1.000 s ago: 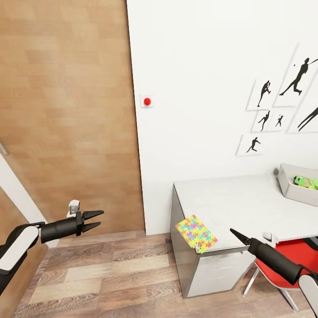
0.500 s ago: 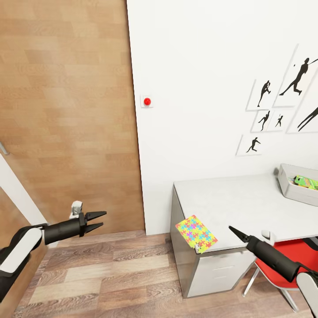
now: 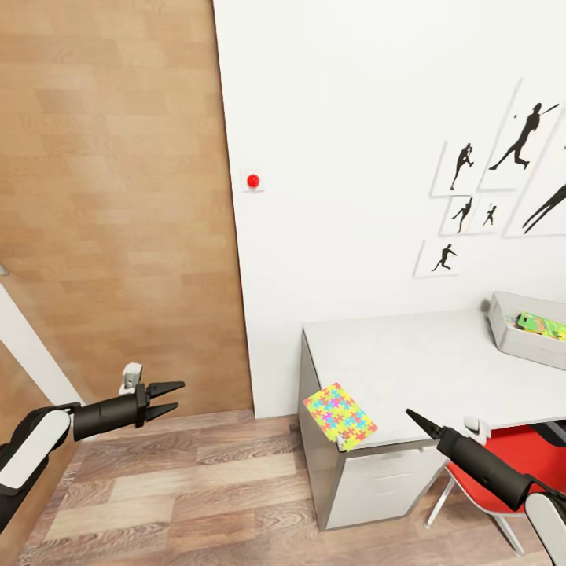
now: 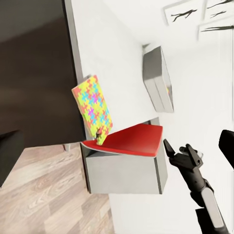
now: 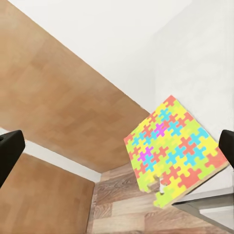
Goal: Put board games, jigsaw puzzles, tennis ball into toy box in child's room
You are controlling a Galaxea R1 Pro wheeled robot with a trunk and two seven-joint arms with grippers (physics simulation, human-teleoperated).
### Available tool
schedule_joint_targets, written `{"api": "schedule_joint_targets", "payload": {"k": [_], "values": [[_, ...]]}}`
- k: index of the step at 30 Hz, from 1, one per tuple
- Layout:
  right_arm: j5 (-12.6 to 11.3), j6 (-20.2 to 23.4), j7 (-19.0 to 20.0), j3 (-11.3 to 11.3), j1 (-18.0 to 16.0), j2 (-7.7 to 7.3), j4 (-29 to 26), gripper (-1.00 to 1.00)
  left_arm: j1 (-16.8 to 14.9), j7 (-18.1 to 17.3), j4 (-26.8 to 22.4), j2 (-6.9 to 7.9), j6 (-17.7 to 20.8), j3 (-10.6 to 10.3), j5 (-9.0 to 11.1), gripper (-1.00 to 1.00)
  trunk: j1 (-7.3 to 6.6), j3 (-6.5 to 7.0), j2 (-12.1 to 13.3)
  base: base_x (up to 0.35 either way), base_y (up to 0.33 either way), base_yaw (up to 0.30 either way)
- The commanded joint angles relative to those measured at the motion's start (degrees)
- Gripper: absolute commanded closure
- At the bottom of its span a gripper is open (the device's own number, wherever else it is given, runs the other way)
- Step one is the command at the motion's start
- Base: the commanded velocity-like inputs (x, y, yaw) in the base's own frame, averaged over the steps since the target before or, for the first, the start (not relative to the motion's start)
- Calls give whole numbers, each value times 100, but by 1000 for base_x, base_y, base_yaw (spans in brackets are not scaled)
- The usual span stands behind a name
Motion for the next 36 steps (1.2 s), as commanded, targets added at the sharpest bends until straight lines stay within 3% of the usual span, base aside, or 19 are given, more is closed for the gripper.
{"api": "schedule_joint_targets", "payload": {"k": [1,13,23,36], "values": [[-40,45,9,-6,-5,-1,3,-100,-7,-61,3,5,13,-8,-11,-100,3,-12,-13,0,-86,0],[-49,58,-11,-21,-5,-1,2,-100,-7,-104,4,5,13,-14,-19,-100,3,-8,-13,0,-157,-5],[-49,61,-4,-25,-5,-8,5,-100,-7,-104,4,7,13,-17,-20,-100,3,52,-13,10,-262,-147],[-45,87,0,-37,-5,-25,-32,-100,-7,-72,4,7,13,-10,-28,-100,25,63,-53,20,-27,-56]]}}
